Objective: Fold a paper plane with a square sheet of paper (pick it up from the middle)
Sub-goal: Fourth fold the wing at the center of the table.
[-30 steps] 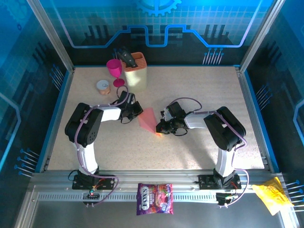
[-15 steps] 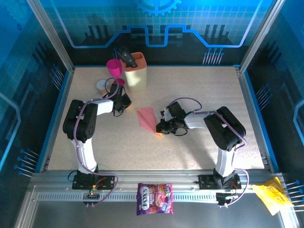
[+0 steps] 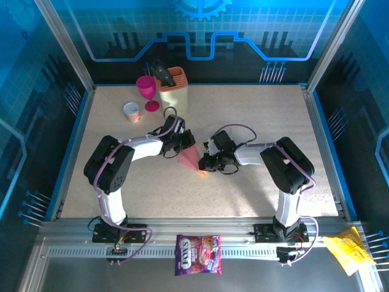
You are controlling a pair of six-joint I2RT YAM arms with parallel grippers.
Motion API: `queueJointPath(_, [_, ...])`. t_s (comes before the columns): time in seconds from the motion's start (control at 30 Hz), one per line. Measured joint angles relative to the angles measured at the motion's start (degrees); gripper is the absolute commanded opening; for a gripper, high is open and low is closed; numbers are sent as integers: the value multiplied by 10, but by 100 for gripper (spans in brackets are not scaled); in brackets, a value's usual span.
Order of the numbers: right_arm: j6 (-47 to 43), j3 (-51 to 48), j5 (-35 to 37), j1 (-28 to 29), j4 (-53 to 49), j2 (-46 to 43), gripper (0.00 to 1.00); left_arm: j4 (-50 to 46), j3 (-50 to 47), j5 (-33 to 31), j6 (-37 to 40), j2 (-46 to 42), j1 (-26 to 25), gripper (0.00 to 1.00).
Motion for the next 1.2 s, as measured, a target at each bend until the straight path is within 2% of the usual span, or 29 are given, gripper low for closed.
queueJointPath(0.23, [-8,-31,34,16,37,-29,0,13,-25,-4,-6,20,5,0])
queueJointPath(0.43, [-5,-105,75,37,63,-93,0,24,-33,18,-7,20,-4,0])
queueJointPath(0.53, [1,-146,80,37,53,-140,0,37,-39,24,-7,20,-5,0])
queueJointPath(0.63, [7,-166,83,37,1,-183,0,53,-46,24,-7,20,-1,0])
queueJointPath(0.8, [23,-173,89,29,-98,-235,24,83,-63,27,-7,19,0,0])
queueJointPath(0.9, [28,-158,90,19,-127,-238,34,97,-70,31,-7,19,1,0])
queueJointPath(1.2, [56,-81,73,5,-108,-201,38,106,-73,38,-6,19,4,0])
